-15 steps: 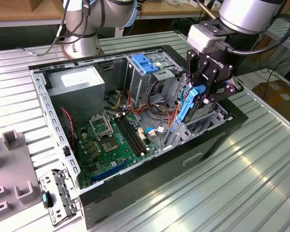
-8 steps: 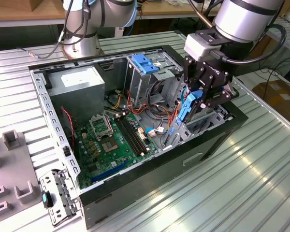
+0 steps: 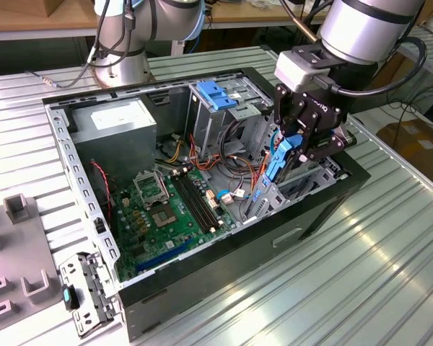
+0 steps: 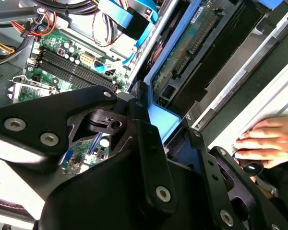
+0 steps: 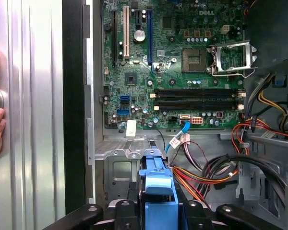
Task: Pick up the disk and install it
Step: 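Insert the disk into the insertion slot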
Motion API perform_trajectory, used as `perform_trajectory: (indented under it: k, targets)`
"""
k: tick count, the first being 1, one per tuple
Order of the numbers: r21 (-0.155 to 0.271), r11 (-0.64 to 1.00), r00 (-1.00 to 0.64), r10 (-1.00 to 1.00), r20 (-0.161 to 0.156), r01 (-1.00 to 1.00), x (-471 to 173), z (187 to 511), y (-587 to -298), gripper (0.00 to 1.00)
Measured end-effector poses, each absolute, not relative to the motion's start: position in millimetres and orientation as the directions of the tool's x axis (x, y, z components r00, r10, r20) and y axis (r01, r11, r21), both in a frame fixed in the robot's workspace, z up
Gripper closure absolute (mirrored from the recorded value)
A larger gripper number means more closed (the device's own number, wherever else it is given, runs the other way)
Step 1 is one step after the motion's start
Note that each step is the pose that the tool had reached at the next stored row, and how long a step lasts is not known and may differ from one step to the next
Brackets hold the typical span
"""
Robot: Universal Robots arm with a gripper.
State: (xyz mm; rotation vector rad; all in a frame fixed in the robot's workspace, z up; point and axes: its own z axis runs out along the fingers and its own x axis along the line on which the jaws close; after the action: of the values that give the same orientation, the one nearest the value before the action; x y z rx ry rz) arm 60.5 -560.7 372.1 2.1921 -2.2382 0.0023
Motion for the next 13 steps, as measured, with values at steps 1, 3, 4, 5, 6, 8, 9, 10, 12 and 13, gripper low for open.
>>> perform_trajectory:
  k: [1,3,4,5,6,8,9,10,12,13]
  targets:
    - [0.005,0.021,-0.021,-1.0,0.008,-1.0,60.5,372.2,-560.7,0.63]
    - [0.005,0.021,-0.021,-1.0,0.009,-1.0,60.4,372.3,-560.7,0.62]
    - [0.005,0.021,-0.021,-1.0,0.009,-1.0,60.5,372.2,-560.7,0.62]
    - [0.005,0.021,-0.021,-1.0,0.009,-1.0,60.5,372.2,-560.7,0.56]
    - [0.005,0.021,-0.021,-1.0,0.009,-1.0,60.4,372.2,-560.7,0.56]
    - [0.005,0.021,-0.021,-1.0,0.01,-1.0,60.4,372.2,-560.7,0.56]
    - [0.005,0.021,-0.021,-1.0,0.01,-1.0,60.4,372.2,-560.7,0.57]
    - [0.005,0.021,-0.021,-1.0,0.011,-1.0,60.5,372.2,-560.7,0.64]
    - [0.005,0.021,-0.021,-1.0,0.011,-1.0,60.4,372.2,-560.7,0.7]
    - [0.005,0.021,-0.021,-1.0,0.012,-1.0,60.5,372.2,-560.7,0.76]
